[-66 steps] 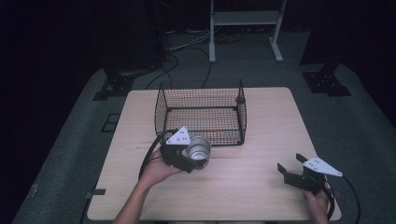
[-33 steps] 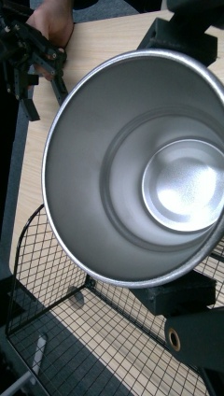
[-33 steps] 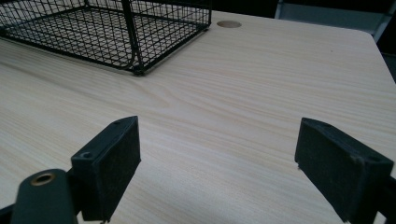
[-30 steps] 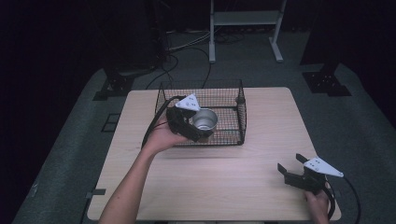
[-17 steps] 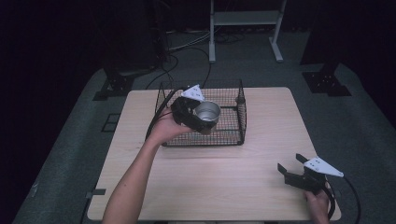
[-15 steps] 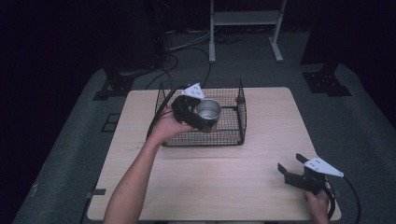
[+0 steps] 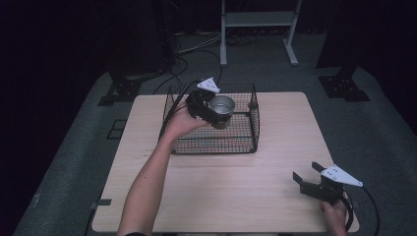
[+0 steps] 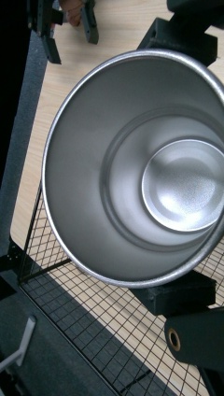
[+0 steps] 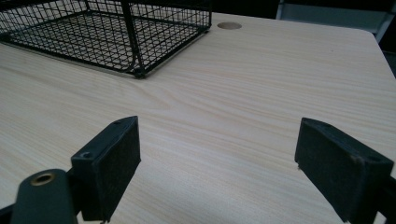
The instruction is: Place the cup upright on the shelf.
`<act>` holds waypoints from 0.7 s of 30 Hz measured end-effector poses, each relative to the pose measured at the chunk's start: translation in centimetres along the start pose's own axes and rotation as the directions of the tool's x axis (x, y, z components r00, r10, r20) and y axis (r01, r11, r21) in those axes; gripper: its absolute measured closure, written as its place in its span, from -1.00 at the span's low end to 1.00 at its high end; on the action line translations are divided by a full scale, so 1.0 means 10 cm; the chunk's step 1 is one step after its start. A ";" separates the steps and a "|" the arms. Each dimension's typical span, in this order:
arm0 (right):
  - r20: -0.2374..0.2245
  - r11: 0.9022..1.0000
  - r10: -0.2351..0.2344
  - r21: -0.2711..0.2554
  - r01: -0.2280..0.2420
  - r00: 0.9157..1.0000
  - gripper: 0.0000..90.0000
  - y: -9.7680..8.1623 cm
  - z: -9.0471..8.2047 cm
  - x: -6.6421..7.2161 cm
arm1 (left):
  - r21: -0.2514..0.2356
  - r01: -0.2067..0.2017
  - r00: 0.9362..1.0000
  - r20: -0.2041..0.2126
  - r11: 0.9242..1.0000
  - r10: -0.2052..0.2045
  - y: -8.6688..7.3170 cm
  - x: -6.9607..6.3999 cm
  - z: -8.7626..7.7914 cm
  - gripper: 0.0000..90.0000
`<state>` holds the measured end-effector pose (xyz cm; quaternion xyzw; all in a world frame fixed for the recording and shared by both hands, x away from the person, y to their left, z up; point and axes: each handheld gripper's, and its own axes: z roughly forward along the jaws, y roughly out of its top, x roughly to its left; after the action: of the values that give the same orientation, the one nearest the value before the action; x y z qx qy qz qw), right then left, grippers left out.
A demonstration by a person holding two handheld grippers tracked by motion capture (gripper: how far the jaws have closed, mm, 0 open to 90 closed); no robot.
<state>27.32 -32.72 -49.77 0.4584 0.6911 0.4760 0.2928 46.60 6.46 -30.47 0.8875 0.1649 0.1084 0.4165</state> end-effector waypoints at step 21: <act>-0.017 1.000 0.008 -0.008 -0.008 1.000 -0.70 0.00 -0.01 -0.01 | 0.062 0.058 0.998 -0.015 0.996 -0.057 -0.10 0.24 0.41 -0.61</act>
<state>27.29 -32.87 -49.77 0.4561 0.6898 0.4836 0.2869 49.95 5.09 -33.69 0.8942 0.1962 0.0970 0.3905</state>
